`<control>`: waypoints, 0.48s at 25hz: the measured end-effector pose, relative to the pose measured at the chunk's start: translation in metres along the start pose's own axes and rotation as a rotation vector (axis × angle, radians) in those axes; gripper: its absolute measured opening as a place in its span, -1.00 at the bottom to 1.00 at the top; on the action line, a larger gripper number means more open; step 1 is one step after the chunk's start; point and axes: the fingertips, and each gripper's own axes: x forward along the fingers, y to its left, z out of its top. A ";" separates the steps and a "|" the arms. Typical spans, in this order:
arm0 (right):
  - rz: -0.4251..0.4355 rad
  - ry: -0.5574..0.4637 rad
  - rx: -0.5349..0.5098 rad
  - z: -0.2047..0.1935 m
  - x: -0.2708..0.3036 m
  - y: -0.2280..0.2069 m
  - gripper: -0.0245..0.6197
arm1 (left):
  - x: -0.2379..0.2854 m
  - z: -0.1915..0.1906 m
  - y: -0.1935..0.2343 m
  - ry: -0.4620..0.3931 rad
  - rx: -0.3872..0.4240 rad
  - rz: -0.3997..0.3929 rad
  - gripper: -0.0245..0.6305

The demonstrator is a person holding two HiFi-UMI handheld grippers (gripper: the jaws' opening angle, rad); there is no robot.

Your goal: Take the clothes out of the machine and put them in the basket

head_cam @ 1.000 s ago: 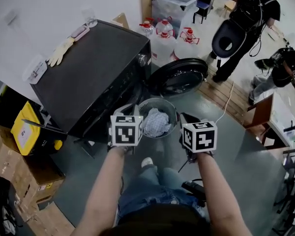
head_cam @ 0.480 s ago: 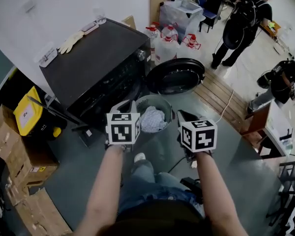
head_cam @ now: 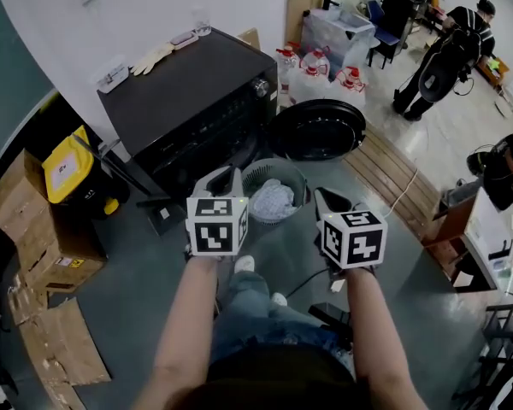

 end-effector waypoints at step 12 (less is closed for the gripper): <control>-0.052 -0.229 -0.070 0.047 -0.050 0.011 -0.91 | -0.051 0.058 -0.003 -0.273 0.116 -0.017 -0.92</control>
